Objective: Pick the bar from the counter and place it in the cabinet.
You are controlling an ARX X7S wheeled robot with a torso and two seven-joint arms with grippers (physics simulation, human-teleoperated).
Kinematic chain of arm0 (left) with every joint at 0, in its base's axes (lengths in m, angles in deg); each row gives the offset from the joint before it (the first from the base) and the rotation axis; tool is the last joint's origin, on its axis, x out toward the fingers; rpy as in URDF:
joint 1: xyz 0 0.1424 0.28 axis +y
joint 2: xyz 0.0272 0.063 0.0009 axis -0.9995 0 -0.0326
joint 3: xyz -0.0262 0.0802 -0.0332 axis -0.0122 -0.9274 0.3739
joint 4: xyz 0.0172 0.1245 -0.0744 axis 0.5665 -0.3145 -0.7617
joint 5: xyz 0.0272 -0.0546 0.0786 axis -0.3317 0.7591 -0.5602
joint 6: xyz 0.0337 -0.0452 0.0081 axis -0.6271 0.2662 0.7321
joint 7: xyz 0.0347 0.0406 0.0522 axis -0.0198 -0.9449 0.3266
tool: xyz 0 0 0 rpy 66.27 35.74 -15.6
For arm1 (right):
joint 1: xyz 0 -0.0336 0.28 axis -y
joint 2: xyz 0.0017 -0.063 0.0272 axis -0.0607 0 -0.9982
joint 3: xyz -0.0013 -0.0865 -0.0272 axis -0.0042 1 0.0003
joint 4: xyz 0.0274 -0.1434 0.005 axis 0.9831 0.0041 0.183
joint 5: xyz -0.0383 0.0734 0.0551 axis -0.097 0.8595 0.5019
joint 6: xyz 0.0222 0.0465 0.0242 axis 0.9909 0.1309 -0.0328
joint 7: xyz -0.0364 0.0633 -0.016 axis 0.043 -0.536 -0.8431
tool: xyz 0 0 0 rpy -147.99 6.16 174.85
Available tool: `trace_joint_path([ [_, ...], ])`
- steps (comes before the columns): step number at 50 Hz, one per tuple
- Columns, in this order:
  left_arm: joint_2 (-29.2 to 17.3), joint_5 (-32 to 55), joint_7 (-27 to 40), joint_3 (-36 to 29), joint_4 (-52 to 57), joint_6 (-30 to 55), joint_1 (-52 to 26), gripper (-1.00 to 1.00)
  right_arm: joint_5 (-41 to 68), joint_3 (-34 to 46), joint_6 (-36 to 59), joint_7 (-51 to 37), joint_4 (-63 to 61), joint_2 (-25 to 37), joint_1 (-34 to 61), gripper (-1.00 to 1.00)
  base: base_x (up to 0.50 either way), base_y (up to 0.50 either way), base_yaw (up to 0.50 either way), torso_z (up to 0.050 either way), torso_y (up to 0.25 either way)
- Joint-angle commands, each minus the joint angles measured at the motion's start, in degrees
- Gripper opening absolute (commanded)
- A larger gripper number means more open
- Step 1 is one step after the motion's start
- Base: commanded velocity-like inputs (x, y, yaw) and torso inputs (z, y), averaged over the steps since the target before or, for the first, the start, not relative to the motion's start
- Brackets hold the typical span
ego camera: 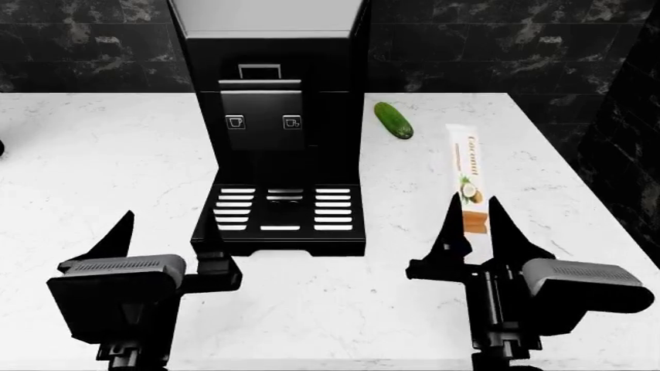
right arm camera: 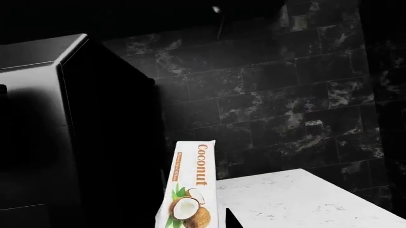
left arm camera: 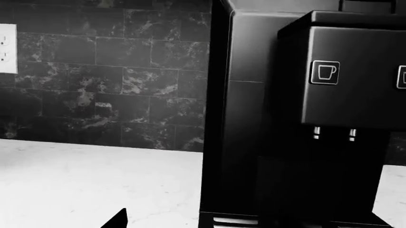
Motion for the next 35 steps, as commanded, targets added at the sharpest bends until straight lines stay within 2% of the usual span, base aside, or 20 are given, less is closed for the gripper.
trace_joint_path([
  [1, -0.63, -0.66, 0.69, -0.04, 1.54, -0.16, -0.37, 1.0, -2.03, -0.7, -0.15, -1.51, -6.14, 1.15, 0.07, -1.0, 0.0, 0.0, 0.0, 0.0, 0.0],
  [8, -0.88, -0.65, 0.81, -0.26, 1.5, 0.08, -0.56, 1.0, -0.72, -1.22, 7.77, -3.49, -19.49, 4.08, 3.35, -1.0, 0.0, 0.0, 0.0, 0.0, 0.0],
  [12, -0.93, -0.57, 0.74, -0.4, 1.28, -0.1, -0.52, 1.0, 3.18, -2.91, 16.6, -5.67, -27.85, 6.4, 9.76, -1.0, 0.0, 0.0, 0.0, 0.0, 0.0],
  [19, -1.18, -0.43, 0.76, -0.39, 1.56, -0.43, -0.12, 1.0, 10.08, -4.62, 27.6, -9.53, -35.09, 10.39, 21.96, -1.0, 0.0, 0.0, 0.0, 0.0, 0.0],
  [24, -1.32, -0.38, 0.76, -0.45, 1.66, -0.72, 0.22, 1.0, 23.8, -0.46, 26.97, -22.31, -35.16, 22.58, 34.47, -1.0, 0.0, 0.0, 0.0, 0.0, 0.0],
  [27, -1.37, -0.31, 0.81, -0.39, 1.6, -0.92, 0.44, 1.0, 29.78, 2.33, 27.43, -26.56, -35.12, 27.26, 43.04, -1.0, 0.0, 0.0, 0.0, 0.0, 0.0],
  [31, -1.43, -0.24, 0.81, -0.34, 1.2, -1.14, 0.52, 1.0, 34.81, 4.44, 27.98, -29.73, -35.03, 30.55, 51.17, -1.0, 0.0, 0.0, 0.0, 0.0, 0.0],
  [35, -1.52, -0.27, 0.82, -0.42, 0.87, -1.24, 0.48, 1.0, 41.54, 3.98, 27.86, -30.76, -32.7, 30.56, 56.0, -1.0, 0.0, 0.0, 0.0, 0.0, 0.0],
])
